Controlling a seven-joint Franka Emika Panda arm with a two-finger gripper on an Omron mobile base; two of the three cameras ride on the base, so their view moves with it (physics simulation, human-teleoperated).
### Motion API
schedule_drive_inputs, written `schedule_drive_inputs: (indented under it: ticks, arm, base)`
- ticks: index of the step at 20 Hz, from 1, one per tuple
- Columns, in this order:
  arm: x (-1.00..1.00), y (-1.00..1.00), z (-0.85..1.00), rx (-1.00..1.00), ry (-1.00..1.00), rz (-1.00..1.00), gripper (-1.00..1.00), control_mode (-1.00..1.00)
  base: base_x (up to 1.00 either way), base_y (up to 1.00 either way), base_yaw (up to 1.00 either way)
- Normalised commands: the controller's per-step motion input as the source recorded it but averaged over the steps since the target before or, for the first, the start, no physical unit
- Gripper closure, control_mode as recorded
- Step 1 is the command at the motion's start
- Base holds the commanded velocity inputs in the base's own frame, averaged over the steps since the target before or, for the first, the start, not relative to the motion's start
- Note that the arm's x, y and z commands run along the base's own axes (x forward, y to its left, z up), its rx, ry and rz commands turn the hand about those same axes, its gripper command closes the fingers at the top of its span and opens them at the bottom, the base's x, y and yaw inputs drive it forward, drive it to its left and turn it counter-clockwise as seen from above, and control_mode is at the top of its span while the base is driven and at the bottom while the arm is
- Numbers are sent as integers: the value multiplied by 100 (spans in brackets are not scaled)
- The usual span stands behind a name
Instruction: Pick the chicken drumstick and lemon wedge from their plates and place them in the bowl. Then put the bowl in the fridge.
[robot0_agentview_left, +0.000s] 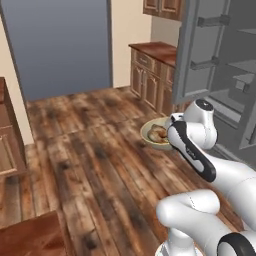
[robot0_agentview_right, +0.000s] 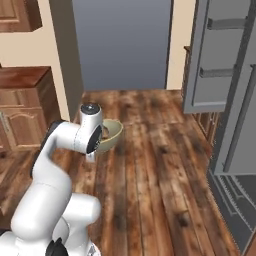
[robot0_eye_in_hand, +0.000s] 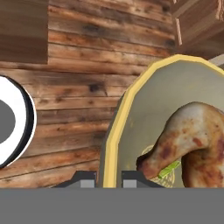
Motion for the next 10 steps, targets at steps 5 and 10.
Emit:
schedule_drive_inputs:
  ticks: [5,10]
  arm:
    - [0,0,0,0,0,0,100,100]
    - [0,0,0,0,0,0,100,100]
  base:
    - [71,15,-33]
    - [57,18,-48]
